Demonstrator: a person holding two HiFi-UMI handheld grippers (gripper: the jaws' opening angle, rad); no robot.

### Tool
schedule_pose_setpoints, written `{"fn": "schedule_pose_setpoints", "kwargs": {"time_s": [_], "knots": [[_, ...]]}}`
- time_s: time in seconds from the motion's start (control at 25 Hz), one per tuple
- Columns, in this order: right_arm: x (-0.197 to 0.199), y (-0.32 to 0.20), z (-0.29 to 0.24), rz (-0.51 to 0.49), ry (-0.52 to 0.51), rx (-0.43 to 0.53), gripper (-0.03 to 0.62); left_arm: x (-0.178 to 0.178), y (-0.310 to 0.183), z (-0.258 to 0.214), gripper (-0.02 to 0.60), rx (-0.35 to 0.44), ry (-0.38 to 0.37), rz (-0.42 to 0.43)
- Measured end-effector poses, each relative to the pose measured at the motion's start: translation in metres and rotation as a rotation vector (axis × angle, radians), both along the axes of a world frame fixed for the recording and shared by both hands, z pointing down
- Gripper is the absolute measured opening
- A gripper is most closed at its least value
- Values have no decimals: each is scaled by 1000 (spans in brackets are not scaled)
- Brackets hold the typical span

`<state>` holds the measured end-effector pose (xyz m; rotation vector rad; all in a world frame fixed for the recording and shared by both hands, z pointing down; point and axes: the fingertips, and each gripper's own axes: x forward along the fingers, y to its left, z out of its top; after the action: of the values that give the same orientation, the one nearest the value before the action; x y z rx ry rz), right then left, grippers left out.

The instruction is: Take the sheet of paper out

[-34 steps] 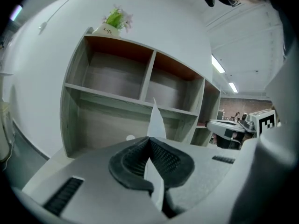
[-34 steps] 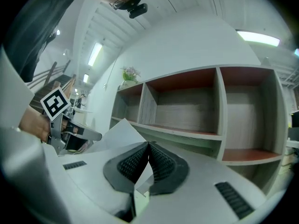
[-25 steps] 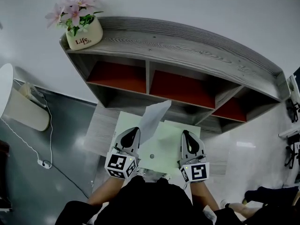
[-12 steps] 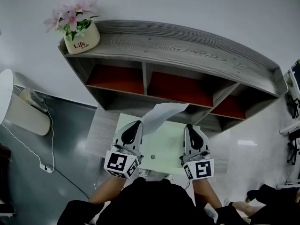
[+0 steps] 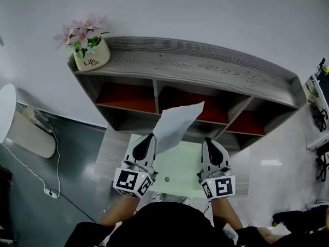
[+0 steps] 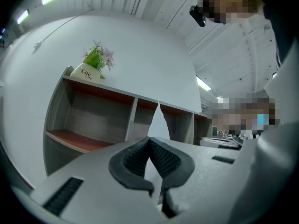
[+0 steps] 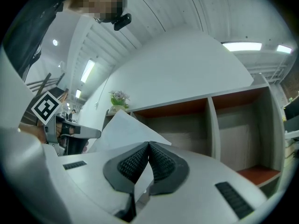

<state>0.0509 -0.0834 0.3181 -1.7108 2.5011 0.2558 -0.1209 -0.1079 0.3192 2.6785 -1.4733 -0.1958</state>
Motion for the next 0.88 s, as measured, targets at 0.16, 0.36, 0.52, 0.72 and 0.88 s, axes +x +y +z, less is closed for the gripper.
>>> {"fn": "schedule_pose_setpoints", "kwargs": {"time_s": [0.16, 0.36, 0.52, 0.72, 0.88], "knots": [[2, 1, -4, 1, -3, 6, 17, 4, -4, 1, 6, -1, -18, 0], [4, -1, 1, 13, 14, 0, 17, 6, -8, 11, 6, -14, -37, 1], [6, -2, 4, 23, 29, -10, 17, 9, -12, 14, 6, -12, -52, -7], [12, -6, 8, 34, 14, -34, 17, 15, -15, 17, 6, -6, -75, -8], [16, -8, 9, 38, 9, -36, 17, 18, -16, 20, 6, -9, -81, -8]]}}
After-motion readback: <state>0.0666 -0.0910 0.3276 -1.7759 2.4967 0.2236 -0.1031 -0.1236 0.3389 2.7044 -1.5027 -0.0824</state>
